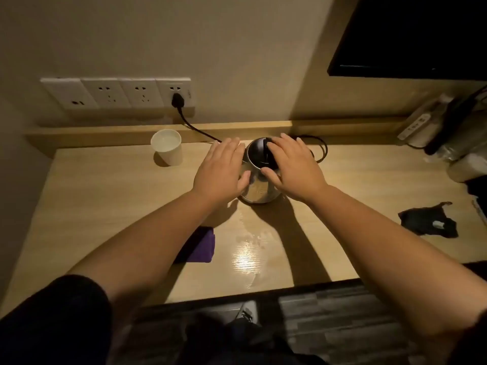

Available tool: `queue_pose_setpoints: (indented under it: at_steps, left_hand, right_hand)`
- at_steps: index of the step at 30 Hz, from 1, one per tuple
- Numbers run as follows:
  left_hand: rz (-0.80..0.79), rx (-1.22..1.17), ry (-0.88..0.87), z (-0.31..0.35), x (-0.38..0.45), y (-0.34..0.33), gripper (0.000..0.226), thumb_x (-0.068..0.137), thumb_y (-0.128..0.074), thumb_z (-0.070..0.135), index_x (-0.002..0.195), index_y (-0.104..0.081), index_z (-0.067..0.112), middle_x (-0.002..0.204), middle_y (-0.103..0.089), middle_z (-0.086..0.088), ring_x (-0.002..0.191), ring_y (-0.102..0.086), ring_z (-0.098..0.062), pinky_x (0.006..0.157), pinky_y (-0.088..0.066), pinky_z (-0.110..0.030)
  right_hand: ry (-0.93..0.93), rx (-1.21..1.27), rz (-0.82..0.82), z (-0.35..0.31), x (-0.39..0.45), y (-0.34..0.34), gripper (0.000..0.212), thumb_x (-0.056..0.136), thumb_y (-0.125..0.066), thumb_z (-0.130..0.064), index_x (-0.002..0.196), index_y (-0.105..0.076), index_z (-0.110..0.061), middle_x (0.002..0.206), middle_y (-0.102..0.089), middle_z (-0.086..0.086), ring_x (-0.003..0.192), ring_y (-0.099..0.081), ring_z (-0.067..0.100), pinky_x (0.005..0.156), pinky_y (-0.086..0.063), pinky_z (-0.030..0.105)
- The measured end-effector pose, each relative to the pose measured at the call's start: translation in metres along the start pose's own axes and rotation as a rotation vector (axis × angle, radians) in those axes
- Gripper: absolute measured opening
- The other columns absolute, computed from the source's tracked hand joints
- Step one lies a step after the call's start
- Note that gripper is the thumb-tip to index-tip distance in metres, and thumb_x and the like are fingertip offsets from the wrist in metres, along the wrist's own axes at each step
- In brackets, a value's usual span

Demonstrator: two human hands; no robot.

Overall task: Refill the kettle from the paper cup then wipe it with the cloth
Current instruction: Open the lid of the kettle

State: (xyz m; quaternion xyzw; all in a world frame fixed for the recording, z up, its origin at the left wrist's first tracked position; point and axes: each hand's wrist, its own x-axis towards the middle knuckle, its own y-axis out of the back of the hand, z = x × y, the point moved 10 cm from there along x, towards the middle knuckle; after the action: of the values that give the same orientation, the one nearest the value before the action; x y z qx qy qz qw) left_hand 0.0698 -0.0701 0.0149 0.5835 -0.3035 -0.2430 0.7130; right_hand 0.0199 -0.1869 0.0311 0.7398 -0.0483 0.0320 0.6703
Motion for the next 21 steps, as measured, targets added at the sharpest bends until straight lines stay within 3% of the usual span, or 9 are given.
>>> queue_pose_setpoints:
  at_steps: [11, 15, 21]
  left_hand:
    - [0.014, -0.124, -0.009, 0.000, 0.008, -0.023, 0.059, 0.096, -0.045, 0.037, 0.147, -0.032, 0.010, 0.151, -0.037, -0.009, 0.141, -0.029, -0.022, 0.117, -0.009, -0.033]
    - [0.014, -0.105, 0.007, 0.003, 0.004, -0.030, 0.060, 0.098, -0.042, 0.038, 0.149, -0.026, 0.010, 0.156, -0.030, -0.009, 0.144, -0.025, -0.022, 0.116, -0.005, -0.031]
    - [0.002, -0.066, -0.007, 0.004, 0.002, -0.031, 0.062, 0.098, -0.041, 0.038, 0.150, -0.024, 0.010, 0.156, -0.029, -0.010, 0.144, -0.023, -0.022, 0.117, -0.006, -0.034]
  right_hand:
    - [0.074, 0.008, 0.055, -0.004, 0.011, -0.008, 0.043, 0.097, -0.050, -0.042, 0.130, -0.058, -0.016, 0.140, -0.050, 0.019, 0.128, -0.046, 0.036, 0.110, -0.034, 0.055]
    - [0.082, 0.013, 0.060, -0.002, 0.013, -0.007, 0.041, 0.096, -0.050, -0.042, 0.120, -0.062, -0.010, 0.136, -0.052, 0.019, 0.122, -0.049, 0.036, 0.107, -0.037, 0.051]
    - [0.061, 0.165, 0.115, 0.007, 0.010, 0.005, 0.040, 0.094, -0.057, -0.038, 0.121, -0.061, -0.008, 0.137, -0.051, 0.017, 0.121, -0.051, 0.034, 0.096, -0.046, 0.044]
